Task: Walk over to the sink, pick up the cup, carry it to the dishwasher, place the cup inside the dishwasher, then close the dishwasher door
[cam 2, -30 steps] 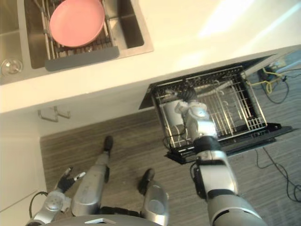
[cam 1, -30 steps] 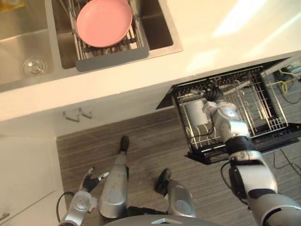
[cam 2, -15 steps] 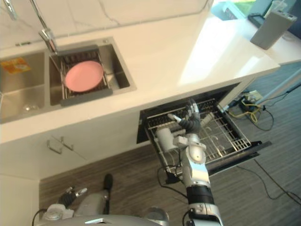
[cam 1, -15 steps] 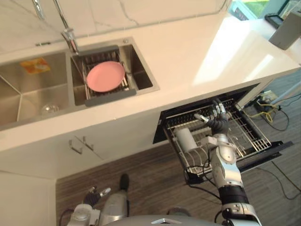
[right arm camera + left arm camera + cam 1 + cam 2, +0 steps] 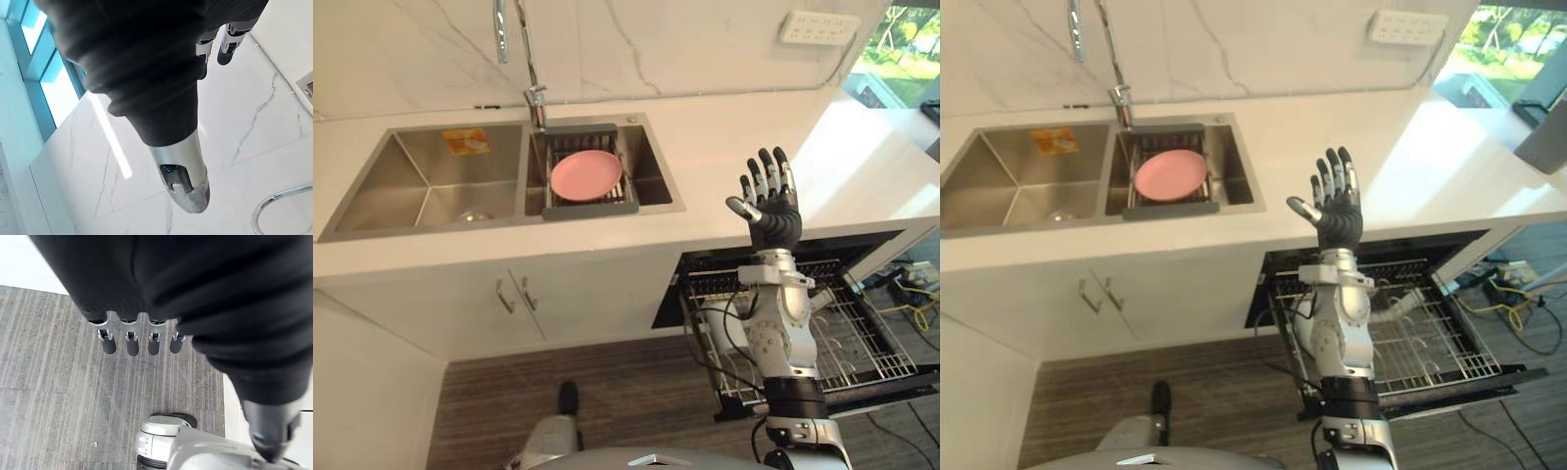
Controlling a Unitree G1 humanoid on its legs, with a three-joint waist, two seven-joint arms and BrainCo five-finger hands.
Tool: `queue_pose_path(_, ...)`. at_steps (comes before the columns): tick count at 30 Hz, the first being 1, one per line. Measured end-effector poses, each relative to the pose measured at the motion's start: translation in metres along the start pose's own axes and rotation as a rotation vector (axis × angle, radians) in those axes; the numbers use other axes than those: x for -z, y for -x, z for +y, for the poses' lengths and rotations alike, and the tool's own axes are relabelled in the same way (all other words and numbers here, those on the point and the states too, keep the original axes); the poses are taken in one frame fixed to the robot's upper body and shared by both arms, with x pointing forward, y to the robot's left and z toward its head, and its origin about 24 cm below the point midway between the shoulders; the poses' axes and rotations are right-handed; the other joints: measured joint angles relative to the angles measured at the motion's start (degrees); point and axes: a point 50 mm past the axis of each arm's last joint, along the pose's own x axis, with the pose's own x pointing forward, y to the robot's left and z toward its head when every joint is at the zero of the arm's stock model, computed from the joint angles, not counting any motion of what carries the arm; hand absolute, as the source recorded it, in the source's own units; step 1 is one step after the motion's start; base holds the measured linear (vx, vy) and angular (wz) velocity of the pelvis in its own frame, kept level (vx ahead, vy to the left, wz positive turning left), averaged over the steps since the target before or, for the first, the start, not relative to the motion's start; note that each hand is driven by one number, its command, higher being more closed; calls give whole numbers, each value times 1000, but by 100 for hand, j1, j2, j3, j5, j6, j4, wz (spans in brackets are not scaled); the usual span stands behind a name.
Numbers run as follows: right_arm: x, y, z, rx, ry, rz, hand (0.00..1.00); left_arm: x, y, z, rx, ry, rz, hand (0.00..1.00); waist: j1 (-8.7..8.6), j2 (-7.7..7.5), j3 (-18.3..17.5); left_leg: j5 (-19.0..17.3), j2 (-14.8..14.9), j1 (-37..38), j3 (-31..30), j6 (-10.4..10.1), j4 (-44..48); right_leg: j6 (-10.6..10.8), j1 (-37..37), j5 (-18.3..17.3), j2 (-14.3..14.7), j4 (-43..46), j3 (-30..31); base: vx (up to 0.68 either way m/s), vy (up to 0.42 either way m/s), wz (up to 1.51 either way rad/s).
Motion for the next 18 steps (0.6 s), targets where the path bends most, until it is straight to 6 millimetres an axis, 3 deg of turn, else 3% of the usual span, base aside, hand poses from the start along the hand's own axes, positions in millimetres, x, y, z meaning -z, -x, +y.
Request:
queue_pose_path(2, 0, 0, -2, 31, 17, 3, 0, 6, 1, -2, 2, 7, 5, 0, -91, 37, -48, -8, -26, -1, 57, -8, -2, 19, 87, 35, -33, -86, -103, -77, 11, 19)
queue_pose_path(4, 2, 3, -4, 58, 25, 10, 0, 8, 1, -1, 0, 6, 7, 0, -91, -28, -128, -105, -91, -25, 146, -69, -1, 46, 103, 70, -126, -177, -152, -22, 28, 10)
queue_pose_path(7, -4, 13, -6, 105, 26, -2, 0, 5, 1, 2, -6, 3, -20, 0, -84, -103, -207, -109, -416, -52, 94, 29, 0, 108, 65, -68, -439, 4, -273, 56, 62, 15)
queue_pose_path(8, -4, 17, -9, 129, 29, 0, 0, 4, 1, 4, -12, -11, -29, 0, -87, -169, -237, -156, -545, -70, 90, 90, 1, -6, 21, -179, -580, 142, -303, 142, 85, 32)
queue_pose_path(9, -2, 24, -16, 176, 48, 17, 0, 2, 0, 8, -22, -58, -40, 0, -76, -288, -309, -305, -773, -50, 76, 222, -1, -370, -8, -303, -817, 507, -404, 175, 67, 31)
queue_pose_path(10, -2, 24, -18, 186, 61, 21, 0, 4, 0, 9, -21, -65, -35, 0, -75, -292, -298, -326, -822, -6, 23, 273, 0, -538, -116, -288, -936, 911, -371, 187, 89, 42)
queue_pose_path(11, -1, 26, -19, 202, 72, 27, 0, 3, 0, 7, -18, -68, -37, 0, -118, -273, -298, -308, -890, 81, -82, 310, 32, -898, -566, -74, -1219, 1986, -159, 154, 92, 34)
queue_pose_path(12, 0, 26, -19, 209, 71, 27, 0, 2, 0, 8, -19, -72, -46, 0, -120, -294, -287, -346, -911, 155, -92, 360, 34, -1149, -777, 96, -1333, 2480, -23, 209, 135, 34)
queue_pose_path(13, 0, 26, -17, 208, 70, 28, 0, -1, 0, 10, -24, -76, -61, 0, -107, -301, -284, -471, -928, 336, -151, 492, 35, -1417, -1038, 503, -1457, 3189, 207, 237, 87, 21)
queue_pose_path(15, 5, 26, -11, 178, 59, 41, 0, -6, -1, 13, -34, -70, -78, 0, -114, -402, -225, -640, -878, 509, -274, 546, 34, -1059, -1419, 243, -1294, 3739, 598, 225, 23, 22)
queue_pose_path(16, 6, 26, -8, 160, 61, 44, 0, -11, -1, 18, -47, -65, -87, 0, -141, -481, -216, -698, -810, 612, -351, 539, 34, -842, -1594, -38, -1059, 3695, 678, 185, -32, 28)
queue_pose_path(17, 6, 26, -7, 144, 69, 46, 0, -14, -2, 19, -48, -64, -94, 0, -182, -493, -222, -760, -703, 693, -385, 504, 30, -630, -1706, -188, -714, 3254, 710, 175, -43, 26)
queue_pose_path(18, 5, 26, -6, 136, 71, 44, 0, -17, -2, 20, -51, -65, -100, 0, -193, -491, -221, -791, -658, 699, -410, 491, 26, -569, -1730, -230, -553, 2939, 719, 147, -82, 18)
